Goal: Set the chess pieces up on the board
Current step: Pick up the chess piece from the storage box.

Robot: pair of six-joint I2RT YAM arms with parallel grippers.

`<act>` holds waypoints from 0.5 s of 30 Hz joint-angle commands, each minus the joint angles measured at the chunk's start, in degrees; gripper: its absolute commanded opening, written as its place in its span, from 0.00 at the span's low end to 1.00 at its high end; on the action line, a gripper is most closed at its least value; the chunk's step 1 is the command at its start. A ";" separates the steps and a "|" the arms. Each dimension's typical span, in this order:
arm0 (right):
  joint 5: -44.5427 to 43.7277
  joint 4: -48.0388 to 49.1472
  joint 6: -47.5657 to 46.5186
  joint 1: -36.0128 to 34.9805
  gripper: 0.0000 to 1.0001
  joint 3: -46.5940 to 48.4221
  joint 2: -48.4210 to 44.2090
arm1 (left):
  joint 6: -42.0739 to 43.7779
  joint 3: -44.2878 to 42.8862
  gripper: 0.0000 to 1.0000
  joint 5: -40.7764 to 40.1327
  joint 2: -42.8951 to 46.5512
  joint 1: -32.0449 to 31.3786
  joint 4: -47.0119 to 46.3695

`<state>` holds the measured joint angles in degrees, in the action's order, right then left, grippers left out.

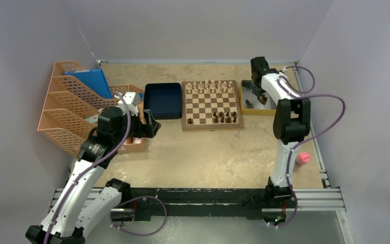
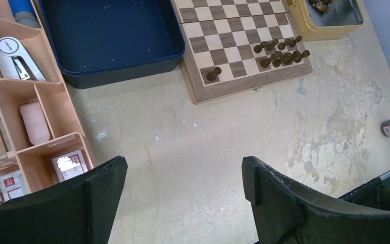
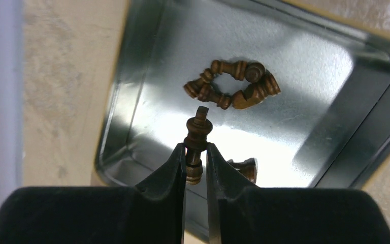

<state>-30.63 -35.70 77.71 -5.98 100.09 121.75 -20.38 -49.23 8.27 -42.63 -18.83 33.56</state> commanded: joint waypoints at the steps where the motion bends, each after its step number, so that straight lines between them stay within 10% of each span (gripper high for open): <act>1: -3.81 8.10 -10.22 0.12 0.09 -3.81 -6.94 | 0.09 -0.46 0.83 0.68 -0.37 -0.24 -1.47; 15: 11.81 40.45 -49.13 -3.95 0.11 -26.99 -28.58 | -2.21 -5.83 0.80 5.56 -2.93 -0.24 0.88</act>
<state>-26.98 -10.59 44.25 -7.11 77.67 102.19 -21.78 -49.98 11.40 -43.86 -18.83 34.54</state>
